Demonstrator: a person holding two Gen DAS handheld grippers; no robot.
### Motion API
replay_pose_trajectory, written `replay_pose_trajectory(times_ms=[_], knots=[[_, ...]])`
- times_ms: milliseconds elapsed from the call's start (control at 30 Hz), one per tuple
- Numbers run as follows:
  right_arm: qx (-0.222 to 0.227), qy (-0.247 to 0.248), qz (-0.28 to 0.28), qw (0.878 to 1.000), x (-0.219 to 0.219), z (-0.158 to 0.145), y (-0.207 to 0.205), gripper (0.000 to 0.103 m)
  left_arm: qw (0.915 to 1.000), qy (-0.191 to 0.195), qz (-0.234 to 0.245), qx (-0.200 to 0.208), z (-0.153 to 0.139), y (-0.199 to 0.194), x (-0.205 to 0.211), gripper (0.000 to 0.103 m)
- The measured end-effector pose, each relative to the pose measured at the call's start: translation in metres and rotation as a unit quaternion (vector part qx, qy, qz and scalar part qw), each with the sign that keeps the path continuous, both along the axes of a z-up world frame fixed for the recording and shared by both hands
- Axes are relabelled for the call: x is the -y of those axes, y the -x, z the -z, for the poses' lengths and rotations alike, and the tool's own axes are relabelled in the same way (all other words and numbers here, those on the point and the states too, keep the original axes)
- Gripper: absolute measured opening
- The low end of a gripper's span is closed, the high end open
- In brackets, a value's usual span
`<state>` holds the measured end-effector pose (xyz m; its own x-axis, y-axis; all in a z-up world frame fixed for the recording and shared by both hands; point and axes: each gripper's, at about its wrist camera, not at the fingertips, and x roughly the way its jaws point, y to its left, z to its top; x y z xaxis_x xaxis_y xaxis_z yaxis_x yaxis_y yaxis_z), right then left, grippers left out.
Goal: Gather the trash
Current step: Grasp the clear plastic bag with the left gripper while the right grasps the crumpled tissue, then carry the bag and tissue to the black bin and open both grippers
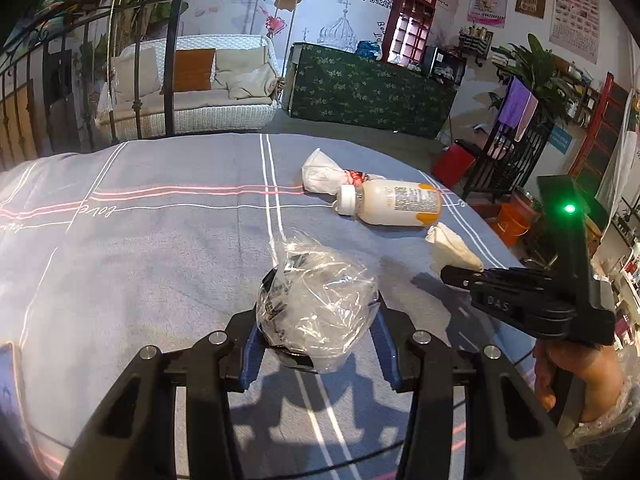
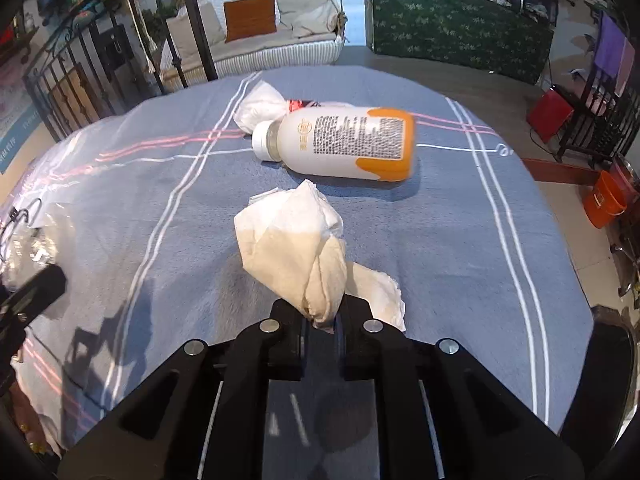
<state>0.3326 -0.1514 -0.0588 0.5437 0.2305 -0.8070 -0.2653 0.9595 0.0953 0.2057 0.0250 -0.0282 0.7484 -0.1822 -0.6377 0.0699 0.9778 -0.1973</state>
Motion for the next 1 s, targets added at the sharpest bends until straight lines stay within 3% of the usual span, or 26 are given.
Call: replay_pose_trajectory(times_ms=[267, 500, 767, 1000], knots=[[0.042, -0.040, 0.034, 0.998, 0.041, -0.036, 0.061, 0.011, 0.9994, 0.012, 0.029, 0.015, -0.008, 0.021, 0.030, 0.046], [0.073, -0.051, 0.091, 0.992, 0.095, -0.049, 0.116, 0.011, 0.9965, 0.008, 0.077, 0.032, -0.015, 0.036, 0.074, 0.046], [0.080, -0.034, 0.177, 0.980, 0.165, -0.039, 0.165, 0.011, 0.9891, 0.004, 0.143, 0.036, -0.013, 0.049, 0.133, 0.046], [0.044, -0.038, 0.266, 0.962, 0.243, -0.012, 0.184, 0.011, 0.9790, 0.009, 0.200, 0.036, -0.013, 0.050, 0.181, 0.046]])
